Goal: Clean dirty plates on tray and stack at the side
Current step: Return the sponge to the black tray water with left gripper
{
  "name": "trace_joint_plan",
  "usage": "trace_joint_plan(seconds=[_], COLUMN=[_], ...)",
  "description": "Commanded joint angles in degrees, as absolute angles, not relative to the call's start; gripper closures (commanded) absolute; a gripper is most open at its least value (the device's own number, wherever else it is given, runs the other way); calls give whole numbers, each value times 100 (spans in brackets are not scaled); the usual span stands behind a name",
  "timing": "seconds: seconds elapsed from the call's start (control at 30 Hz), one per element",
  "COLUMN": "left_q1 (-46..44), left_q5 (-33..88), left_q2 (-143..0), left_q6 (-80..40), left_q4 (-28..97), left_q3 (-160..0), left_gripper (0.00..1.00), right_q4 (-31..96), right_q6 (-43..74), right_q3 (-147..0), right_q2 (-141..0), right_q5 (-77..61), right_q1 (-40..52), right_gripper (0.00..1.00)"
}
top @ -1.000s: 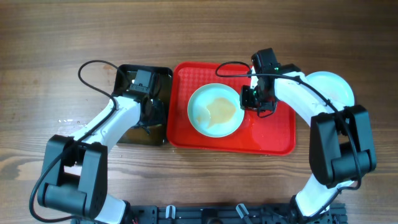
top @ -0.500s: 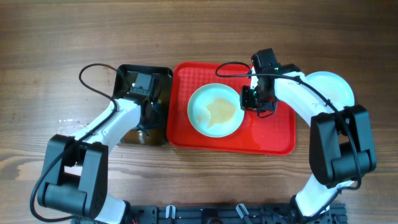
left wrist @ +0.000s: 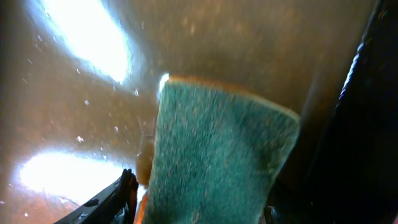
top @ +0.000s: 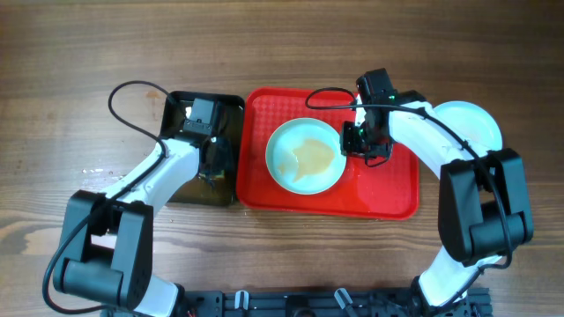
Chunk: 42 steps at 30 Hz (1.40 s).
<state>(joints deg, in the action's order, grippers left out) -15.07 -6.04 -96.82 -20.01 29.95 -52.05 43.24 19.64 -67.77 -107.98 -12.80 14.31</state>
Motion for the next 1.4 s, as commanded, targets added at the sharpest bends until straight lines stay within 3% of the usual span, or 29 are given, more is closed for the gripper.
trace_joint_plan(seconds=[0.0,0.03,0.07,0.1,0.13,0.17,0.27,0.3,0.33,0.53,0.7,0.8,0.83,0.97,1.0,1.03,1.07,1.2,1.23,1.37], left_q1=[-1487,-1487,-1487,-1487,-1487,-1487,-1487,-1487,-1487,-1487,-1487,-1487,-1487,-1487,-1487,-1487,-1487,-1487,-1487,-1487], left_q5=[-134,-108,-110,-115,-115,-128,-469,-615,-766,-843,-434,-434,-434,-436,-436,-438,-436,-196,-16,19], left_q2=[-9900,-9950,-10020,-10020,-10016,-10014,-9931,-9885,-9819,-9828,-10132,-10132,-10132,-10106,-10079,-10038,-9931,-9566,-9524,-9535], left_q6=[-1990,-1990,-1988,-1986,-1986,-1986,-1986,-1986,-1988,-1970,-1970,-1968,-1968,-1806,-1662,-1638,-1518,-1544,-1568,-1848], left_q4=[2908,2910,2910,2891,2860,2803,2783,2783,2773,2259,1861,1844,1841,1916,2038,2180,2510,3317,3642,4292], left_q3=[-5057,-5057,-5057,-5057,-5063,-5063,-5107,-5113,-5113,-5122,-5122,-5122,-5122,-5190,-5290,-5402,-5651,-5815,-5815,-5813], left_gripper=[40,41,50,67,91,96,96,58,43,31,33,74,96,96,93,78,57,37,26,26], right_q4=[4357,4362,4362,4362,4362,4364,4377,4375,4375,4377,4379,4375,4375,4375,4375,4370,4353,4294,4257,4224], right_q6=[1955,1955,1953,1953,1955,1955,1953,1955,1953,1955,1953,1955,1953,1953,1953,1953,1955,1959,1966,1968], right_q3=[-6737,-6737,-6737,-6737,-6737,-6737,-6737,-6737,-6737,-6737,-6737,-6737,-6737,-6737,-6737,-6737,-6737,-6737,-6737,-6735], right_q2=[-10654,-10656,-10654,-10654,-10654,-10654,-10654,-10656,-10656,-10656,-10654,-10656,-10656,-10656,-10656,-10654,-10656,-10654,-10656,-10674], right_q5=[-1205,-1205,-1205,-1203,-1203,-1205,-1203,-1203,-1203,-1205,-1203,-1203,-1205,-1203,-1201,-1203,-1201,-1203,-1203,-1205], right_q1=[1406,1406,1406,1406,1406,1406,1406,1406,1406,1406,1406,1406,1406,1406,1406,1406,1406,1406,1406,1406], right_gripper=[76,76,76,76,76,76,76,76,75,76,75,75,75,75,75,75,75,70,68,67])
